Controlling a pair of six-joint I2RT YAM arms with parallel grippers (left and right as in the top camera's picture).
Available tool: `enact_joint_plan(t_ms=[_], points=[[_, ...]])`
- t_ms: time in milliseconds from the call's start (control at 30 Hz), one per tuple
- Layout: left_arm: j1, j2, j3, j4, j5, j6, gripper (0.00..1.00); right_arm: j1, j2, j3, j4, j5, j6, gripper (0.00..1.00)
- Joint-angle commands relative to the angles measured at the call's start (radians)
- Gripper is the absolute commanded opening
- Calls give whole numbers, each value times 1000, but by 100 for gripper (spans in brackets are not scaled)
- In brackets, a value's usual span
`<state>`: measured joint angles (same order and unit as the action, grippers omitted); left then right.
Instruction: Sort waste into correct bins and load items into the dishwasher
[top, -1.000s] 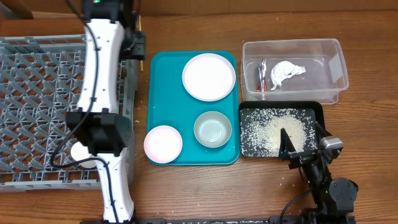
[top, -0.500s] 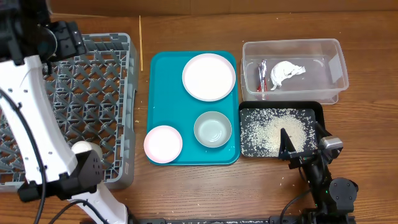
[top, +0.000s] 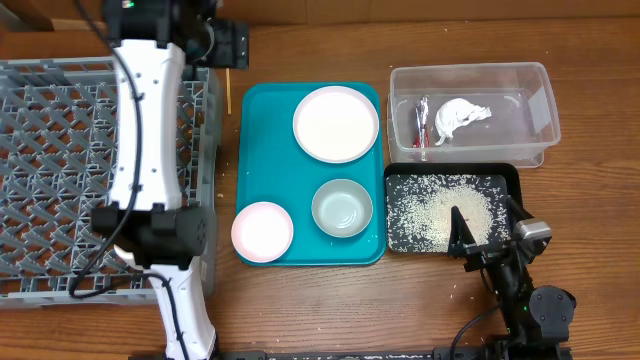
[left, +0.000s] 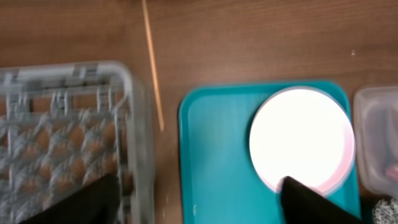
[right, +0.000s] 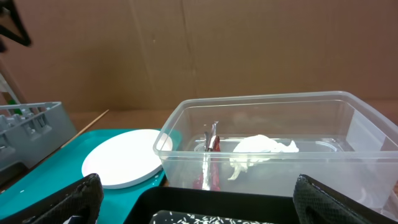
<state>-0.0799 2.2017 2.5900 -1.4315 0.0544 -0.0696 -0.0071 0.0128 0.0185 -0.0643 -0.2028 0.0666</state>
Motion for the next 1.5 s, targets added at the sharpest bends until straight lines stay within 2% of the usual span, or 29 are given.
enact_joint_plan(t_ms=[0, 200, 400, 600, 833, 967, 1033, 1067, 1133, 1267, 1333, 1400, 1467], points=[[-16, 102, -2, 78, -66, -60, 63, -7, -10, -11, 6, -1, -4, 100], [-26, 280, -2, 131, -117, -95, 62, -7, -10, -11, 6, -1, -4, 100], [-26, 366, -2, 145, -175, -141, 49, -7, -10, -11, 6, -1, -4, 100], [-21, 422, -2, 182, -194, -161, 44, -7, -10, -11, 6, -1, -4, 100], [18, 441, -2, 97, -301, -145, 44, -7, -10, -11, 6, -1, -4, 100], [63, 441, -2, 64, -284, -211, 45, -7, -10, -11, 6, -1, -4, 100], [84, 441, -2, 80, -181, -213, 45, -7, -10, -11, 6, -1, -4, 99], [87, 441, -2, 85, -163, -214, 46, -7, -10, -11, 6, -1, -4, 100], [84, 441, -2, 117, -104, -213, 58, -7, -10, -11, 6, -1, -4, 100], [52, 441, -2, 164, -101, -187, 62, -7, -10, -11, 6, -1, -4, 100], [38, 441, -2, 183, -119, -185, 62, -7, -10, -11, 6, -1, -4, 100], [27, 441, -2, 203, -141, -186, 56, -7, -10, -11, 6, -1, -4, 100], [26, 441, -2, 229, -142, -191, 54, -7, -10, -11, 6, -1, -4, 100]])
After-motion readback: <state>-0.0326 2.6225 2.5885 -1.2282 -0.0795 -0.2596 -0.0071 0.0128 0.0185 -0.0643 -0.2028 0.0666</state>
